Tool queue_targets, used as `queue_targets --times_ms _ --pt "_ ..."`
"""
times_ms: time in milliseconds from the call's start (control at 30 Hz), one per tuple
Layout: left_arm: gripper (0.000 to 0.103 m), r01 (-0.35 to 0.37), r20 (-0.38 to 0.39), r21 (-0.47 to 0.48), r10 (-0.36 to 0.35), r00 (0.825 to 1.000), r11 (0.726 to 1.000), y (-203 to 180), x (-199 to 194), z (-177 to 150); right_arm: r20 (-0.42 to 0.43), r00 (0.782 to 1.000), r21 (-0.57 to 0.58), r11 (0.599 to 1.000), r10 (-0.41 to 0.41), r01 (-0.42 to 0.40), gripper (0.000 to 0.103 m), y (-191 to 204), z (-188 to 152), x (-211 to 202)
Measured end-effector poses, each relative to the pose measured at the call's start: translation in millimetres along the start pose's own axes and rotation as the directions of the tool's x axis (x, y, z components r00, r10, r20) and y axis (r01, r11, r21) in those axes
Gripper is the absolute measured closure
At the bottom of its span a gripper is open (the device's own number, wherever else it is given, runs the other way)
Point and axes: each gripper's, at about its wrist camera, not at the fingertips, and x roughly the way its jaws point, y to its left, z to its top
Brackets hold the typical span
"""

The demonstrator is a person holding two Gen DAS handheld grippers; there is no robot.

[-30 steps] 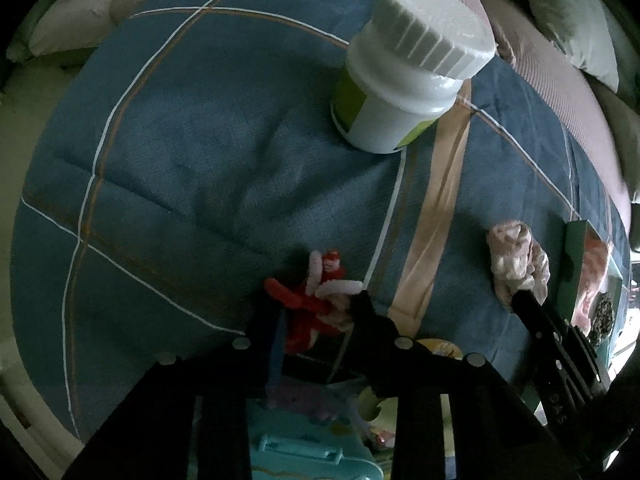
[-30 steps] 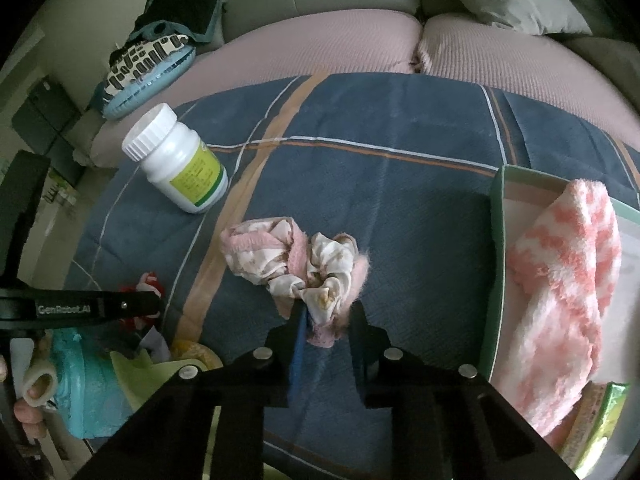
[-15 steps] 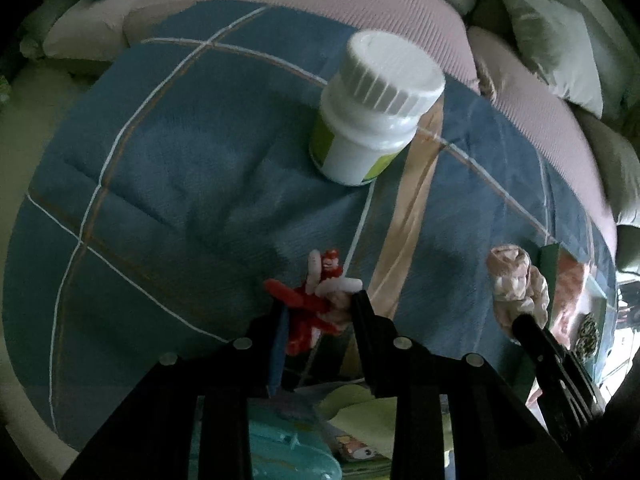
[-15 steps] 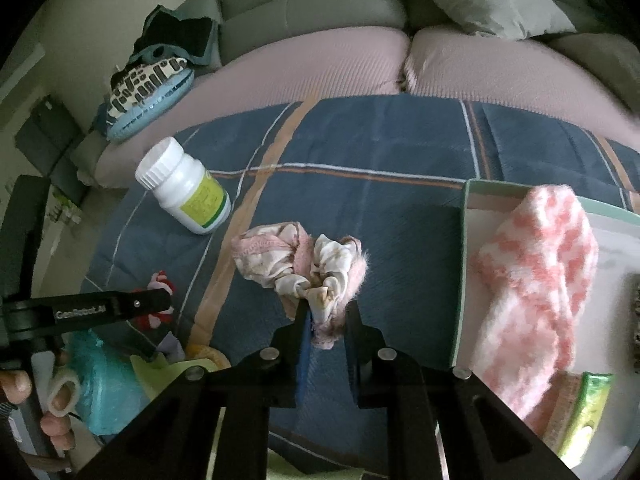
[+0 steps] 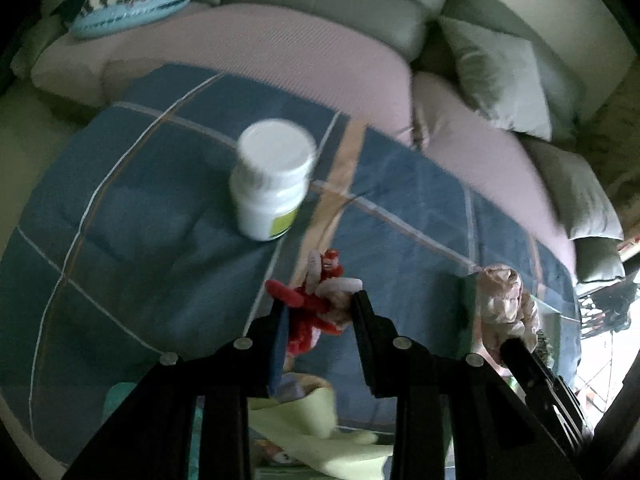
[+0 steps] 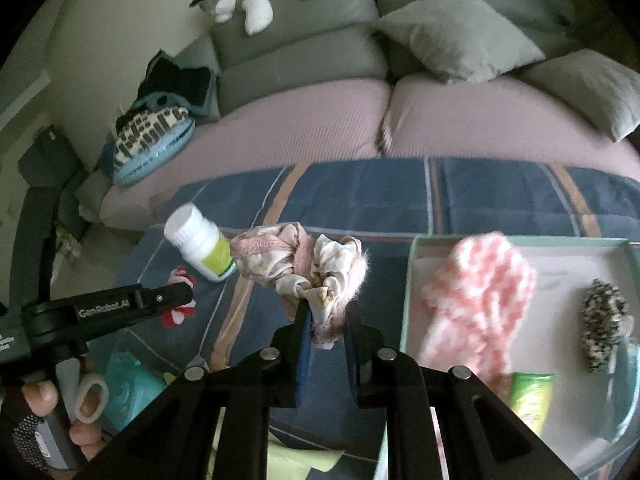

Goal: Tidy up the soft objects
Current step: 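Lift and carry the red toy and the scrunchie over the tray with both tools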

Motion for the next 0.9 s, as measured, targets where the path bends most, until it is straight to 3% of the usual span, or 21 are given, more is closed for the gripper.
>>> queue_targets --times_ms 367,567,900 --pt "0.071 0.083 0.085 0.141 -0.096 0.992 0.987 -57.8 -30.2 3.6 0.116 0.986 0.094 0.990 -0.120 0.109 0.087 -48.4 10.2 -56.9" --pt "0.071 0.118 0.059 0.235 -0.135 0.989 0.965 -99.3 -24.5 -5.4 0.139 0.968 0.178 0.967 -0.211 0.185 0.087 -87.2 9.4 -80.9" --pt "0.071 0.184 0.004 0.376 -0.200 0.980 0.908 -169.3 -10.3 -25.4 0.134 0.924 0.352 0.889 -0.358 0.293 0.087 -162.7 -4.9 -117.9"
